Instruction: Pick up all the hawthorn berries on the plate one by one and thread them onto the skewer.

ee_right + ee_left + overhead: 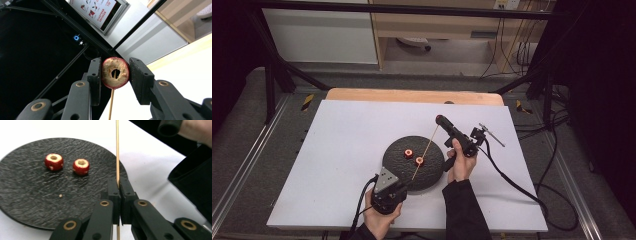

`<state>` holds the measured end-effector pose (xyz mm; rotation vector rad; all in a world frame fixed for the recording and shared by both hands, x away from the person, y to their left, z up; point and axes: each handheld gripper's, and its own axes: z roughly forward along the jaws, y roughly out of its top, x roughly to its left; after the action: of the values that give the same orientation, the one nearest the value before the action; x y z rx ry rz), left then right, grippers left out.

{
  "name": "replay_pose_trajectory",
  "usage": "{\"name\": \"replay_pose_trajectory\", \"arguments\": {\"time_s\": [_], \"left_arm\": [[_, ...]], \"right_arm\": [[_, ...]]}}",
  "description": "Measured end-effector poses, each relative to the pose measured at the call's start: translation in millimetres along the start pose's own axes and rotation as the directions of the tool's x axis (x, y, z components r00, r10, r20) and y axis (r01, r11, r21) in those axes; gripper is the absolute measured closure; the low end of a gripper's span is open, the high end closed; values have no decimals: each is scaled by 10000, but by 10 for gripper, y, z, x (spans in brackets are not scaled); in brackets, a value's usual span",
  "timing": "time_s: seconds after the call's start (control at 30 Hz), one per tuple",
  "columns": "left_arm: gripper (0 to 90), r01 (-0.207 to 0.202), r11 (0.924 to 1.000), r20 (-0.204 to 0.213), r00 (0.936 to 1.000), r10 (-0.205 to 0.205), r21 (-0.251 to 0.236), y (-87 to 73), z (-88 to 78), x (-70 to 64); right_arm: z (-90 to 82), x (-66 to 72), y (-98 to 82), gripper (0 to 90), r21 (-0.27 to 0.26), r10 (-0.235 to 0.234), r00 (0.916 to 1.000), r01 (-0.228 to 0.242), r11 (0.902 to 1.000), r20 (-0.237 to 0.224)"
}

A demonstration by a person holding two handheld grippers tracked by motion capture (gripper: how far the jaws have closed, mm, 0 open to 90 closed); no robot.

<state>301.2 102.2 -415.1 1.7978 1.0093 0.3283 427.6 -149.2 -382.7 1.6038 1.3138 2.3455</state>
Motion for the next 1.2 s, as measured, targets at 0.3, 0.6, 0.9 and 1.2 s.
{"name": "replay_pose_trajectory", "arguments": {"time_s": [0.3, 0.6, 0.9, 1.2], "left_arm": [[884, 284, 9995, 148, 9995, -282, -112, 94, 1, -14], [884, 505, 9983, 72, 9987, -503, -296, 265, 115, 7], [884, 489, 9981, -9, 9988, -490, -381, 426, 240, 65], [884, 419, 9985, 108, 9991, -416, -353, 432, 268, 102]], "right_arm": [[5, -15, -70, 640, 348, -488, 9987, 493, 9982, -145], [-42, 16, -224, 639, 1067, -751, 9965, 786, 9912, -357], [-125, 66, -408, 637, 1601, -1113, 9924, 1185, 9800, -533], [-160, 84, -460, 636, 1961, -1480, 9877, 1552, 9682, -510]]}}
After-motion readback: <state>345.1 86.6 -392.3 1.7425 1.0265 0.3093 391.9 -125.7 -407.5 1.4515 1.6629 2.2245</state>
